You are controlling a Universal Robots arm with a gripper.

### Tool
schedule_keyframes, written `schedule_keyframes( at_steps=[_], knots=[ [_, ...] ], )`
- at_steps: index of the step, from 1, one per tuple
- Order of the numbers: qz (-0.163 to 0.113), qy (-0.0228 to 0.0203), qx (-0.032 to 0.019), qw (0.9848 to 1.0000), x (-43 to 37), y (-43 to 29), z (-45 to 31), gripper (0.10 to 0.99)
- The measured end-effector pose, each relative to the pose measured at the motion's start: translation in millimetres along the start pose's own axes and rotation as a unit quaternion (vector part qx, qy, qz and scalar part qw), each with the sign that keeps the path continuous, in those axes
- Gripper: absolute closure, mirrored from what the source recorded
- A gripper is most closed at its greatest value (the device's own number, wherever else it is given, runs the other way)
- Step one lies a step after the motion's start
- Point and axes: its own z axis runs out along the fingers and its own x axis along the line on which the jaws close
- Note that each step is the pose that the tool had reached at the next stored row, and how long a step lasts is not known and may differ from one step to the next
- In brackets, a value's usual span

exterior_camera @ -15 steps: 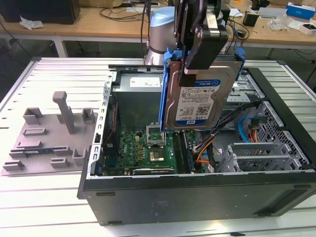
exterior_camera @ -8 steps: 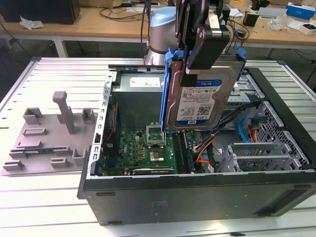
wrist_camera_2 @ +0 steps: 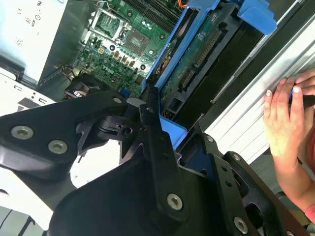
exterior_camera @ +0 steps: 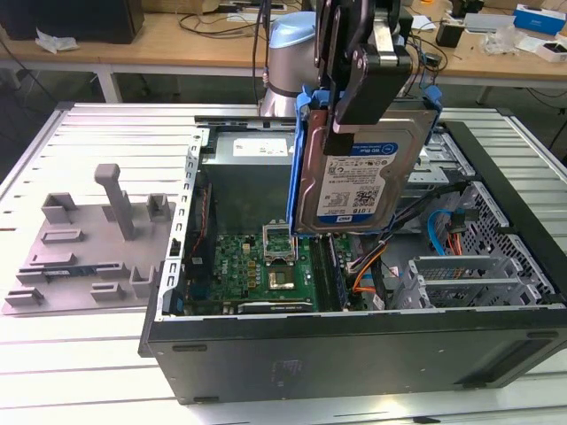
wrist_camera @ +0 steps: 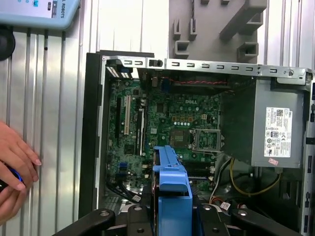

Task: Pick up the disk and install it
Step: 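Insert the disk into the insertion slot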

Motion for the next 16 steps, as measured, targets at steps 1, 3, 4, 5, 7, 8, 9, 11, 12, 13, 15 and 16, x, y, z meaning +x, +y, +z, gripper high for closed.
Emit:
schedule_keyframes(
  at_steps=[1,3,4,5,7,8,9,11,12,13,15,16],
  knots=[
    [0.005,-0.0001,0.0001,1.0000,0.0,0.0,0.1,0.718],
    [0.022,-0.0004,0.0003,0.9998,0.0,0.0,0.2,0.718],
    [0.031,-0.0006,0.0005,0.9995,0.0,0.0,0.3,0.718],
    [0.035,-0.0010,0.0006,0.9994,0.1,-0.7,0.5,0.718],
    [0.035,-0.0021,0.0000,0.9994,0.8,-4.2,0.7,0.718],
    [0.035,-0.0023,-0.0002,0.9994,1.0,-5.4,0.7,0.718],
    [0.035,-0.0023,-0.0002,0.9994,1.0,-5.6,0.6,0.718],
    [0.035,-0.0025,-0.0002,0.9994,1.2,-6.6,0.7,0.718],
    [0.035,-0.0028,-0.0003,0.9994,1.4,-7.1,0.6,0.718],
    [0.035,-0.0040,-0.0003,0.9994,1.6,-7.7,0.7,0.718],
    [0.035,-0.0112,-0.0002,0.9993,2.1,-8.7,0.7,0.718],
    [0.035,-0.0136,-0.0002,0.9993,2.4,-9.0,0.6,0.718]
  ],
)
